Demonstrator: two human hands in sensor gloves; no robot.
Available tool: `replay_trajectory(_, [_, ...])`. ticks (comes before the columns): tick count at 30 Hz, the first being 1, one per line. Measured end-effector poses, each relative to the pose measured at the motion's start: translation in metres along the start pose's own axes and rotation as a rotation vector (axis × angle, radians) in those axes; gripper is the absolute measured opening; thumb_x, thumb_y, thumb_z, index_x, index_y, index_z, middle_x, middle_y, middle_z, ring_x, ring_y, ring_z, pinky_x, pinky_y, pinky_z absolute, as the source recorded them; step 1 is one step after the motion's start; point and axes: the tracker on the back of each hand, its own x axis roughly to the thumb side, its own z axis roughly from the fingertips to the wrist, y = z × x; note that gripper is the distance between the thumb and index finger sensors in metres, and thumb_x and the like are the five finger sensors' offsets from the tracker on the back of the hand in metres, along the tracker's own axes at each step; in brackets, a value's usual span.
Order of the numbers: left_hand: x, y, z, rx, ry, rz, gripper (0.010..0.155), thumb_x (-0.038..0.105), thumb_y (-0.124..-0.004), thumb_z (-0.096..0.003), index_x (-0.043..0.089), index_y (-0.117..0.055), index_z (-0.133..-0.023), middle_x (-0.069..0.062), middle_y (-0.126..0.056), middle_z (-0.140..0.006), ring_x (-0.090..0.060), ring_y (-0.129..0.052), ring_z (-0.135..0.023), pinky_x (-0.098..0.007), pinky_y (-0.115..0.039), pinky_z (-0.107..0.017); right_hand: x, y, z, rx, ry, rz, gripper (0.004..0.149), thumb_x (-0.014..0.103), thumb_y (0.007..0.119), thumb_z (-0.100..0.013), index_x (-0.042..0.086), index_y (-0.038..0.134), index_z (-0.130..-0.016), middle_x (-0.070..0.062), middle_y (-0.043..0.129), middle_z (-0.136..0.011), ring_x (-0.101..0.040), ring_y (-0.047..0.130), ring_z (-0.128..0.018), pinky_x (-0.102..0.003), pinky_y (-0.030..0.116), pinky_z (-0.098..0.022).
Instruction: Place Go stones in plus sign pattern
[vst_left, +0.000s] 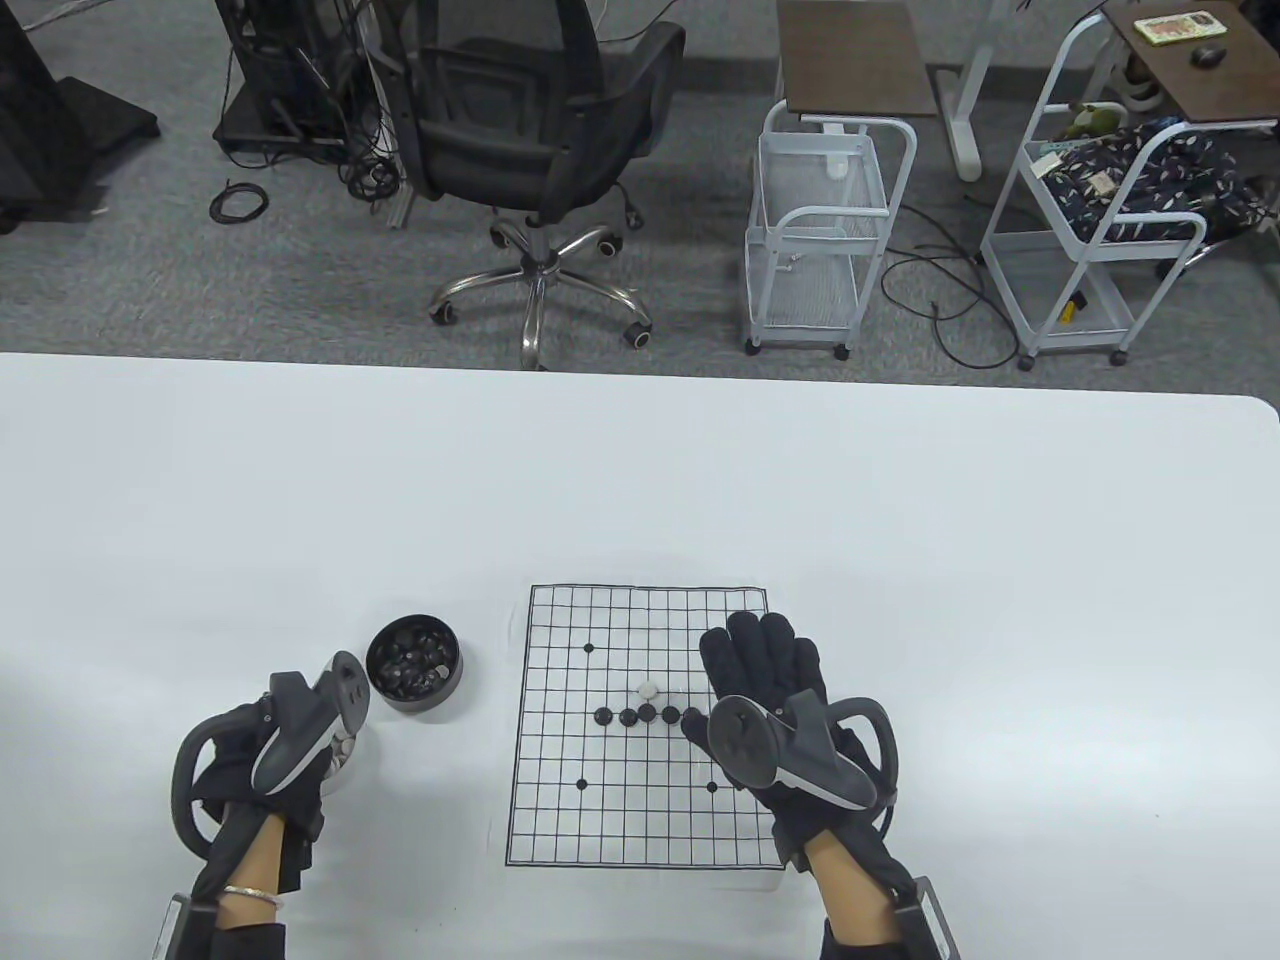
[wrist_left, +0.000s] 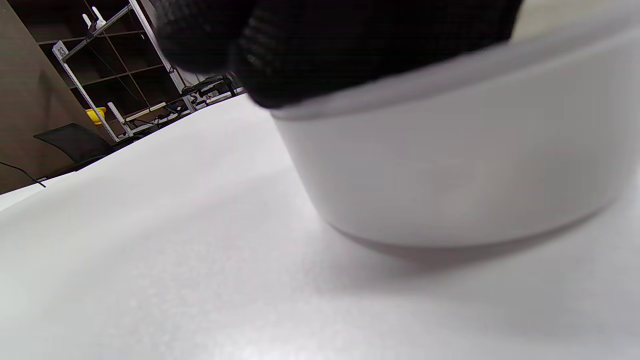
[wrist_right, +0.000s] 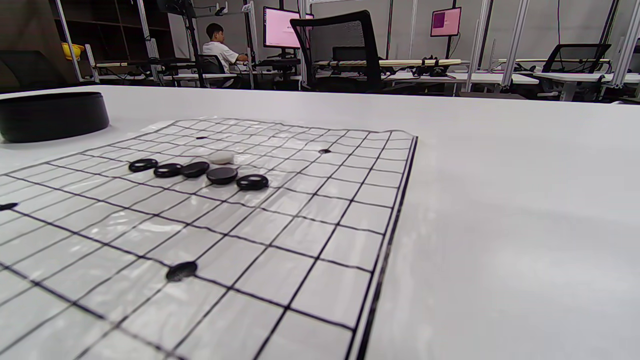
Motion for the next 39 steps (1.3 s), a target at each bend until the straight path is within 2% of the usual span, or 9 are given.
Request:
replay_trajectory(6, [-0.003,0.007,0.002,0.032,-0.008,0.03,0.038,0.043,-0.081,-0.0432,0.031,-0.088,-0.078,0.009,-0.105,-0.064,0.002,-0.097,-0.029,-0.026,-0.086,-0.042,0.0,-0.001,0.001,0.002,0.003,-0.002,0.079,0.056,0.052,-0.056,0.013,0.025,-0.116,-0.021,0.023,-0.119,-0.051,0.024,-0.11,-0.058,0.028,-0.078])
replay_trajectory(9, [-0.005,0.026,0.012,0.116,-0.05,0.124,0.038,0.043,-0.081,-0.0428,0.031,-0.088,-0.078,0.009,-0.105,-0.063,0.003,-0.097,-0.028,-0.026,-0.087,-0.041,0.0,-0.002,0.0,0.001,0.003,-0.007,0.079,0.056,0.052,-0.056,0.013,0.024,-0.116,-0.021,0.023,-0.119,-0.051,0.024,-0.11,-0.058,0.028,-0.078])
replay_trajectory(12, [0.003,0.047,0.022,0.199,-0.169,0.272,0.038,0.044,-0.081,-0.0427,0.032,-0.089,-0.078,0.01,-0.106,-0.062,0.004,-0.097,-0.027,-0.025,-0.087,-0.04,0.0,-0.001,0.0,0.003,0.005,-0.007,0.079,0.056,0.052,-0.056,0.013,0.025,-0.116,-0.021,0.023,-0.119,-0.051,0.024,-0.11,-0.058,0.028,-0.078])
replay_trajectory(16, [0.04,0.069,0.03,0.286,-0.339,0.416,0.038,0.045,-0.081,-0.0427,0.032,-0.089,-0.077,0.011,-0.106,-0.061,0.005,-0.098,-0.026,-0.024,-0.088,-0.039,-0.001,-0.002,0.0,0.003,0.013,-0.007,0.079,0.056,0.052,-0.056,0.013,0.024,-0.116,-0.021,0.023,-0.119,-0.051,0.024,-0.11,-0.058,0.028,-0.078])
replay_trajectory(18, [0.07,0.08,0.029,0.301,-0.409,0.477,0.038,0.045,-0.081,-0.0426,0.032,-0.089,-0.077,0.011,-0.106,-0.061,0.005,-0.098,-0.026,-0.024,-0.088,-0.038,-0.002,-0.002,0.001,0.003,0.019,-0.002,0.079,0.056,0.052,-0.056,0.013,0.024,-0.116,-0.021,0.023,-0.119,-0.051,0.024,-0.11,-0.058,0.028,-0.078])
replay_trajectory(24, [0.159,0.104,0.018,0.111,-0.54,0.591,0.038,0.045,-0.08,-0.0447,0.032,-0.087,-0.08,0.011,-0.105,-0.065,0.005,-0.097,-0.029,-0.024,-0.087,-0.042,-0.005,-0.001,0.003,0.005,0.035,-0.004,0.079,0.056,0.052,-0.056,0.013,0.024,-0.116,-0.021,0.023,-0.119,-0.051,0.024,-0.11,-0.058,0.028,-0.078])
replay_trajectory(28, [0.211,0.102,0.012,-0.069,-0.567,0.542,0.038,0.045,-0.078,-0.0485,0.034,-0.082,-0.084,0.012,-0.101,-0.071,0.004,-0.096,-0.036,-0.025,-0.084,-0.048,-0.009,-0.001,0.006,0.005,0.054,-0.008,0.079,0.056,0.052,-0.056,0.013,0.024,-0.116,-0.021,0.023,-0.119,-0.051,0.024,-0.11,-0.058,0.028,-0.078])
replay_trajectory(34, [0.249,0.085,0.005,-0.181,-0.543,0.415,0.038,0.046,-0.076,-0.0521,0.036,-0.079,-0.088,0.013,-0.099,-0.076,0.004,-0.095,-0.043,-0.025,-0.082,-0.054,-0.012,-0.002,0.009,0.0,0.073,-0.012,0.079,0.056,0.052,-0.056,0.013,0.023,-0.116,-0.021,0.023,-0.119,-0.051,0.024,-0.11,-0.058,0.028,-0.078])
replay_trajectory(39, [0.255,0.08,0.002,-0.198,-0.527,0.369,0.038,0.047,-0.074,-0.0536,0.037,-0.077,-0.09,0.013,-0.098,-0.076,0.004,-0.094,-0.046,-0.025,-0.081,-0.056,-0.012,-0.001,0.01,0.007,0.078,-0.006,0.079,0.056,0.052,-0.056,0.013,0.023,-0.115,-0.021,0.023,-0.119,-0.051,0.024,-0.11,-0.058,0.028,-0.078])
